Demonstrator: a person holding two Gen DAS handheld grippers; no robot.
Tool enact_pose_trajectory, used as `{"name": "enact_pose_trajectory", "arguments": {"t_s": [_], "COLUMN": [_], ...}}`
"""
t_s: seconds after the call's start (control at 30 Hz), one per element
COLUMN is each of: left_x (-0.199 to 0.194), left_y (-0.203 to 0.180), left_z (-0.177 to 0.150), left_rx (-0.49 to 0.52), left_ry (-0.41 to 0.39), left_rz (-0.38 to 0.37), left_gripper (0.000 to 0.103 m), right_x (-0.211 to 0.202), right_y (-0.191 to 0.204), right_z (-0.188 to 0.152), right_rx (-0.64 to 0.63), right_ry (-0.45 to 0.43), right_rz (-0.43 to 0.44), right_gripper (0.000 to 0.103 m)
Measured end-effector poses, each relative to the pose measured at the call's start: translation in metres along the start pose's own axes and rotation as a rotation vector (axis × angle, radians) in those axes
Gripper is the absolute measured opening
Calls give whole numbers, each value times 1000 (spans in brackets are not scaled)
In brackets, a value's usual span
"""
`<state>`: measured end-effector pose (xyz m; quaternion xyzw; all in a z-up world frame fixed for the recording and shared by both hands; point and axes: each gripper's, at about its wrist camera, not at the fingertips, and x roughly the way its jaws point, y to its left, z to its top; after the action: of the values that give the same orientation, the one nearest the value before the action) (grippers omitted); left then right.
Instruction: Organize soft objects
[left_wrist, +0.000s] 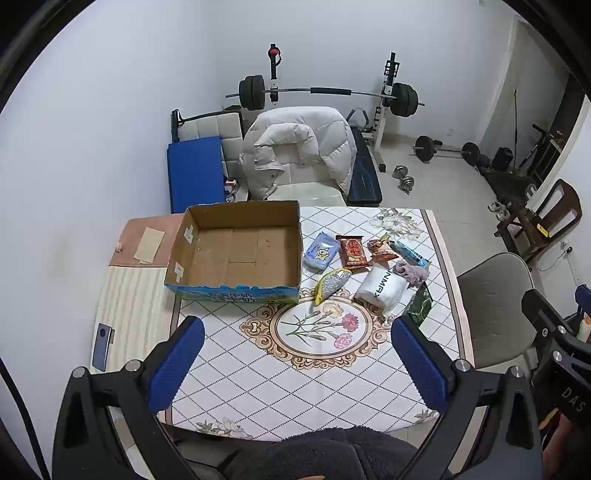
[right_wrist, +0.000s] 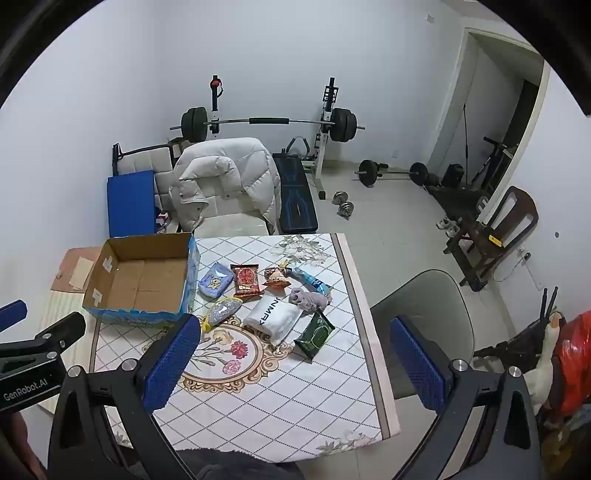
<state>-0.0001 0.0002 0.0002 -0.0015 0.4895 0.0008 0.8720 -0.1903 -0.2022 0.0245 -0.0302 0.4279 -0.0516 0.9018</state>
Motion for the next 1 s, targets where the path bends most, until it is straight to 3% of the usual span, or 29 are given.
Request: {"name": "enact_pose_trajectory", "arguments": {"t_s": [1.0], "left_x": [-7], "left_y": [0], "left_z": [3], "left_rx": [-18], "left_ry": [-38], "left_rz": [-3], "left_gripper": [103], "right_x": [-12], "right_y": [5], "right_z": [11], "right_rx": [-3], "right_ry": [-27], "right_rz": [17], "right_gripper": [103]}}
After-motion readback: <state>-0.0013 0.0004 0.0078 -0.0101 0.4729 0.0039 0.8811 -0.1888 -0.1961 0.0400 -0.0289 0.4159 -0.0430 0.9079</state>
